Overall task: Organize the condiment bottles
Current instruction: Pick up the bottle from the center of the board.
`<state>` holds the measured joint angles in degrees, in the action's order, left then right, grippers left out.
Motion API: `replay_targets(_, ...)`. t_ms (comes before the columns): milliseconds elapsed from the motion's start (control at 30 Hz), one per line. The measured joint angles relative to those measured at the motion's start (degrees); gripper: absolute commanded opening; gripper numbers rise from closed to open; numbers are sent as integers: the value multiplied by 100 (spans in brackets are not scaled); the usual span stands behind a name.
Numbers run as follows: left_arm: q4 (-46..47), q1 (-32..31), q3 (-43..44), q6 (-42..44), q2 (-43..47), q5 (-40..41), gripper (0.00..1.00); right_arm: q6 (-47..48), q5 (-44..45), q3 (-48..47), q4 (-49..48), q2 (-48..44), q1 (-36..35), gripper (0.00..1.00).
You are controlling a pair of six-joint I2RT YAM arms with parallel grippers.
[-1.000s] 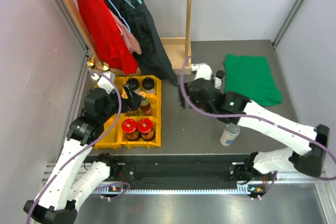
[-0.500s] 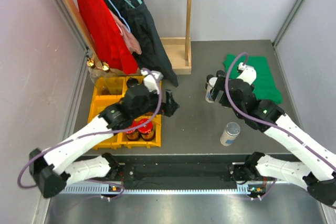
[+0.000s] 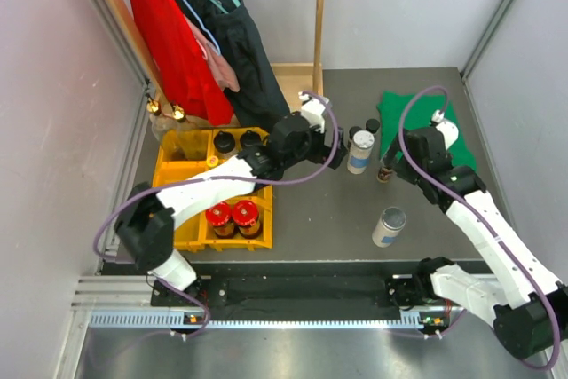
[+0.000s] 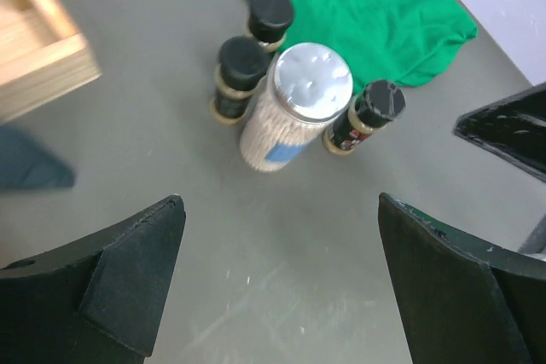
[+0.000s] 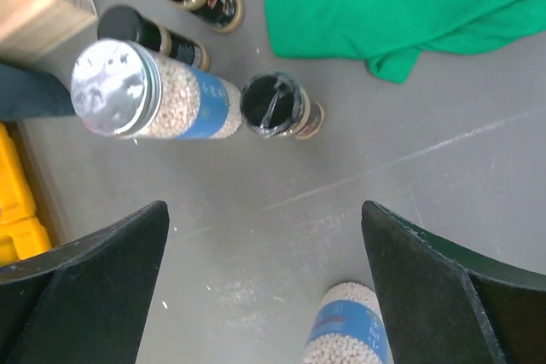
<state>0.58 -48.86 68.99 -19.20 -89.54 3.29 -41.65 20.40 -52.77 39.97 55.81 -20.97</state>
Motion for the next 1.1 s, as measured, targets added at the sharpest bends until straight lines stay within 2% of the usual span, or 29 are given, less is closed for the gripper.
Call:
replay_targets(267, 229, -125, 955, 328, -1298, -201, 99, 114, -238, 177, -13, -490, 807, 94)
replay_targets(467, 240, -208, 1233, 518, -1738, -216, 99, 177, -468, 350, 9, -815, 1475, 94)
replay_targets(1033, 295, -251, 2234, 927, -2994, 87, 99, 223, -706, 522, 39, -933, 1526, 94)
replay_targets(1100, 291, -251, 2264, 938, -3040, 131, 93, 225, -706, 522, 39, -933, 1526, 94)
